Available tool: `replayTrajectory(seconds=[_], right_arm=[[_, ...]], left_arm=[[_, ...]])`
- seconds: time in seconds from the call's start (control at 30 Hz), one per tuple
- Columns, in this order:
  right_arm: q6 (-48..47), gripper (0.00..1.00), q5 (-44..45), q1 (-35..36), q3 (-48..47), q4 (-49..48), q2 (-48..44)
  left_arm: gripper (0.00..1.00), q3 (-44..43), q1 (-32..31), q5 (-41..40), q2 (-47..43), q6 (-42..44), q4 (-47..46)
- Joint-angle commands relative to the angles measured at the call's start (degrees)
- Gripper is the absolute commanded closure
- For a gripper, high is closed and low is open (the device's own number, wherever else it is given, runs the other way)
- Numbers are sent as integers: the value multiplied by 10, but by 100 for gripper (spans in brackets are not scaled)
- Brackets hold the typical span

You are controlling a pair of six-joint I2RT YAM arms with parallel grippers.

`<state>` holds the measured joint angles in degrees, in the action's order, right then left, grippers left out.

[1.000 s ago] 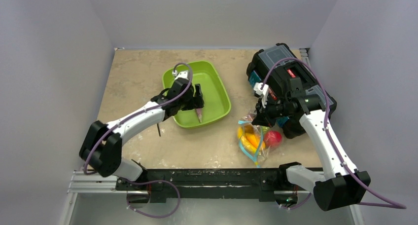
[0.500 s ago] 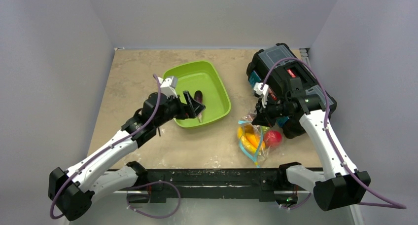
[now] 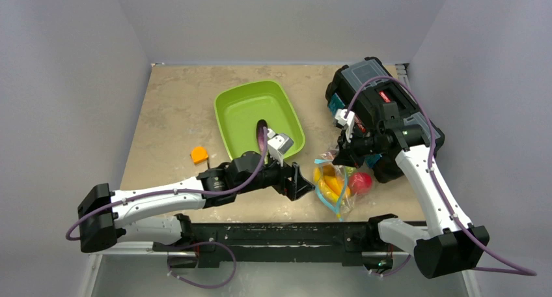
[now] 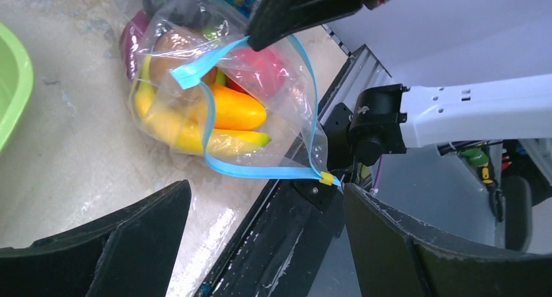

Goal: Open the zip-top bag and remove the fake food
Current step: Place the fake vegetable in the bin, then pick up the fake vegetable from the zipper food storage bag.

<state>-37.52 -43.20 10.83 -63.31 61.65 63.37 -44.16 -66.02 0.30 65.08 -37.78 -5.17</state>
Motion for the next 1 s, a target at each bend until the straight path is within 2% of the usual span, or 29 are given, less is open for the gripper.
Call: replayTrajectory(seconds=[0.0, 0.13, 0.27, 0.73, 0.97], right_arm=[[3, 100, -21, -2, -1, -17, -3], [10, 100, -27, -2, -3, -26, 1], [10, 100, -38, -1, -15, -32, 5], [39, 100, -74, 25, -49, -76, 7], [79, 100, -87, 25, -34, -120, 1]], left_arm=[[14, -30, -50, -80, 27, 79, -47], [15, 6, -70, -125, 60, 83, -93], [15, 50, -71, -153, 68, 44, -150], [16, 68, -61, -167, 50, -29, -156], [28, 45, -50, -158, 71, -68, -138]])
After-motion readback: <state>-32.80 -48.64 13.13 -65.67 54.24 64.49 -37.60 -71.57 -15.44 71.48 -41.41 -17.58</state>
